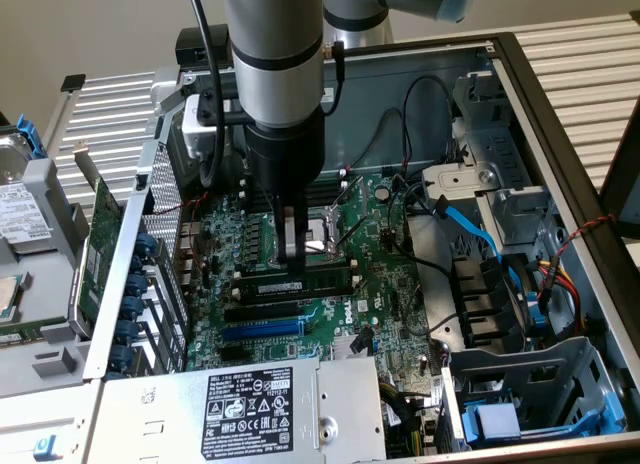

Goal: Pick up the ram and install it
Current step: 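Press down the ram until it locks into place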

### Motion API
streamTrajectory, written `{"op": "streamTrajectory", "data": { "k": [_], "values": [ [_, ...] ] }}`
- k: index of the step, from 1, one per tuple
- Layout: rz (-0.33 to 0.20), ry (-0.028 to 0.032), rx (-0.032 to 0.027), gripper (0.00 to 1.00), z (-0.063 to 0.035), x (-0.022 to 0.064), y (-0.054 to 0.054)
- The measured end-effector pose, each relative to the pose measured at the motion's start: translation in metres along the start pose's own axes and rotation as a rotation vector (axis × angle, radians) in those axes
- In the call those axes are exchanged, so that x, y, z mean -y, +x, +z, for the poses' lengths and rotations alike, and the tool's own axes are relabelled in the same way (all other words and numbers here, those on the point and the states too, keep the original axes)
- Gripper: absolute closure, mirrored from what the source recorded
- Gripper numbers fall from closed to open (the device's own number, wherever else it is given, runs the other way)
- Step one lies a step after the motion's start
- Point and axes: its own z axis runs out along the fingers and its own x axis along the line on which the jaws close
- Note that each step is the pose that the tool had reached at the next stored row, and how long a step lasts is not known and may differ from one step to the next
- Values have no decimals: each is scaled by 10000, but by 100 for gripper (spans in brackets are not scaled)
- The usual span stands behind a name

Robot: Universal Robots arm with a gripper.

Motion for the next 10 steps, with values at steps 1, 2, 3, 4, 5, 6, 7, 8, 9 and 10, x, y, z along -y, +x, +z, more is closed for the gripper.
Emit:
{"op": "streamTrajectory", "data": {
  "k": [1, 2, 3, 4, 5, 6, 7, 8, 9, 10],
  "values": [
    [0, 10, 0, 89, 2, 0, -5],
    [0, 14, -3, 89, 4, -1, -11],
    [1, 17, -6, 89, 7, -2, -17],
    [0, 21, -9, 89, 11, -2, -23],
    [0, 24, -14, 89, 14, -3, -28],
    [-1, 24, -18, 89, 18, -4, -28],
    [-1, 22, -24, 89, 19, -7, -28],
    [0, 22, -26, 89, 20, -9, -28],
    [-1, 23, -26, 89, 22, -9, -28],
    [0, 25, -24, 89, 26, -10, -28]
  ]
}}
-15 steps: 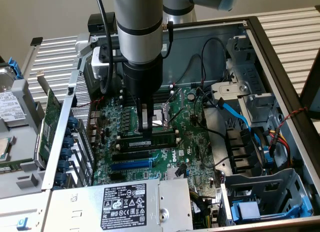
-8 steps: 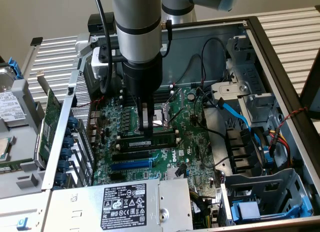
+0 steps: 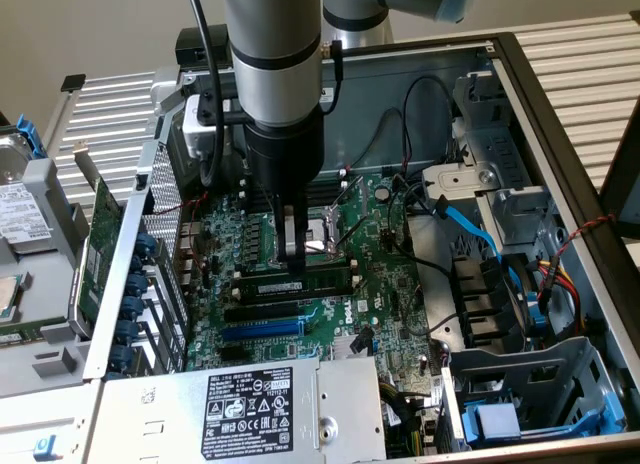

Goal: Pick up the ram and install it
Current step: 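Press down the ram until it locks into place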

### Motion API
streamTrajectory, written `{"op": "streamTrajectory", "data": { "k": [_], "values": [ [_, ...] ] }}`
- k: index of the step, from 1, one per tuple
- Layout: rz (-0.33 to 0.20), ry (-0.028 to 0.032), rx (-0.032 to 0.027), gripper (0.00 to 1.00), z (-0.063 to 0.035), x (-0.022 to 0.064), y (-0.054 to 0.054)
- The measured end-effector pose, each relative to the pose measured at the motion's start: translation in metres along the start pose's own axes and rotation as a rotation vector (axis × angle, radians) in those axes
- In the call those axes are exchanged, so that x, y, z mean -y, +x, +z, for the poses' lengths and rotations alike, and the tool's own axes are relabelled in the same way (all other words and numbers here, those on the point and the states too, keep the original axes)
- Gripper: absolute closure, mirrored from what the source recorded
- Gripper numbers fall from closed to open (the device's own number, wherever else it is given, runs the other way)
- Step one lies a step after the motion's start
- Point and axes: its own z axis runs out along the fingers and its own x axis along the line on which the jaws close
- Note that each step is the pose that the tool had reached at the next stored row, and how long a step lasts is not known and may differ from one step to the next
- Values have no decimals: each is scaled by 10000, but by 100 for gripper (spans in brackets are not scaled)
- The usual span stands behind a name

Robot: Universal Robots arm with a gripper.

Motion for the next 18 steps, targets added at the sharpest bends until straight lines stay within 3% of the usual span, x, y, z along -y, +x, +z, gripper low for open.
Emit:
{"op": "streamTrajectory", "data": {
  "k": [18],
  "values": [
    [0, 13, -25, 89, 42, -5, 10]
  ]
}}
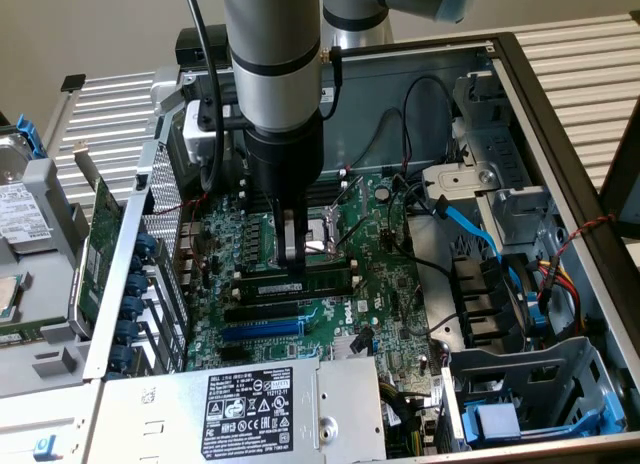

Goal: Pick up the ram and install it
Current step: 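Press down the ram until it locks into place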

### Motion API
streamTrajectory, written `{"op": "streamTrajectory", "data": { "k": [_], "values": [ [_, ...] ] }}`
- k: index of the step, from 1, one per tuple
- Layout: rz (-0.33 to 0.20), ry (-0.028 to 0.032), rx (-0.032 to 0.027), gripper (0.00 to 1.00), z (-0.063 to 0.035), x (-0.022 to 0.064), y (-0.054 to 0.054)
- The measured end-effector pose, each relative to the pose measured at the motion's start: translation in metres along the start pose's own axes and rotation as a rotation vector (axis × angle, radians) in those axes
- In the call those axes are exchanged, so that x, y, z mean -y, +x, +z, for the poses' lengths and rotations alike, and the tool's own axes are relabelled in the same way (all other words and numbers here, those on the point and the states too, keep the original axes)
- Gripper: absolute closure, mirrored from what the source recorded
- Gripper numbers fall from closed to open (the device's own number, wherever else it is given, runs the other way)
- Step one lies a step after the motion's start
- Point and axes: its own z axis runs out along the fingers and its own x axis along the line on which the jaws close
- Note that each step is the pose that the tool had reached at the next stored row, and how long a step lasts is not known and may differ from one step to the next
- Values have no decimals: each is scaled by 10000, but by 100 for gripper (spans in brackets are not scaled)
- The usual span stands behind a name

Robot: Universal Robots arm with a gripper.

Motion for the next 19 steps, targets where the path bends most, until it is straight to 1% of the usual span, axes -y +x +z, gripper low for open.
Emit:
{"op": "streamTrajectory", "data": {
  "k": [8, 12, 14, 19],
  "values": [
    [0, 12, -1, 89, 0, 0, 6],
    [-2, 25, -3, 89, 7, -5, 8],
    [-1, 34, 5, 89, 19, -7, 7],
    [-1, 38, -2, 89, 29, -10, 8]
  ]
}}
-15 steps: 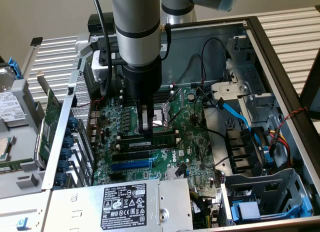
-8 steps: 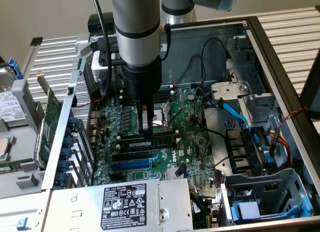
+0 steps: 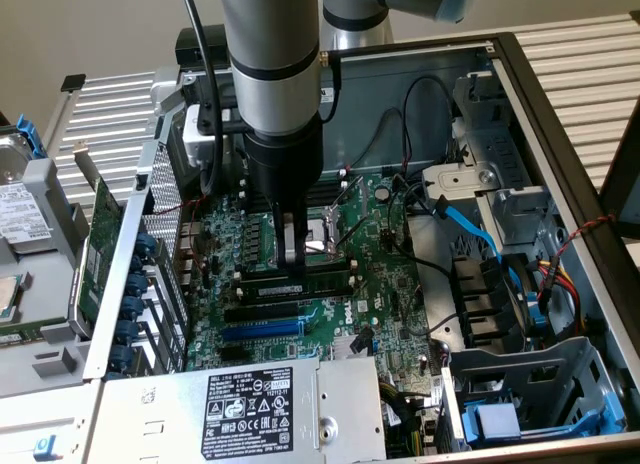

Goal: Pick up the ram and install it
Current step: 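Press down the ram until it locks into place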

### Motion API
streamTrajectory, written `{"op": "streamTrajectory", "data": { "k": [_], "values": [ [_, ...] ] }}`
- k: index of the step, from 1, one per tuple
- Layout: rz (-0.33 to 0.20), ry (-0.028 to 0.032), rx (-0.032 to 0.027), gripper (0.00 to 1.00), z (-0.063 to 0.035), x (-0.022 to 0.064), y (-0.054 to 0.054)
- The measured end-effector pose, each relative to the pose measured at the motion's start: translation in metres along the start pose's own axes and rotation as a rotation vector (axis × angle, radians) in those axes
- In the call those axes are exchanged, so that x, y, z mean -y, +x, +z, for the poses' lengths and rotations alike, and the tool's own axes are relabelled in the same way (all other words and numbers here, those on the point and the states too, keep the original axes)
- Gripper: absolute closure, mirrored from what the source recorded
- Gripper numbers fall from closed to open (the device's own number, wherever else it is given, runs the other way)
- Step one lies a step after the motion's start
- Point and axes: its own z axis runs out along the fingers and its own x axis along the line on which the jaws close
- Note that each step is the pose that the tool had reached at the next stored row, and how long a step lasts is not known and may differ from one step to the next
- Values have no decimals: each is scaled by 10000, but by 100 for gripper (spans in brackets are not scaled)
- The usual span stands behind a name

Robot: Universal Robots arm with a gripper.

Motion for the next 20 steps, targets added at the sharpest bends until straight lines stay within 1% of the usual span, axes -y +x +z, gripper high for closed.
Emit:
{"op": "streamTrajectory", "data": {
  "k": [6, 7, 15, 20],
  "values": [
    [1, 9, 17, 89, -23, 0, -3],
    [1, 4, 8, 89, -38, -1, -2],
    [0, 2, 5, 89, -153, -1, -4],
    [0, 2, 6, 89, -155, -1, -4]
  ]
}}
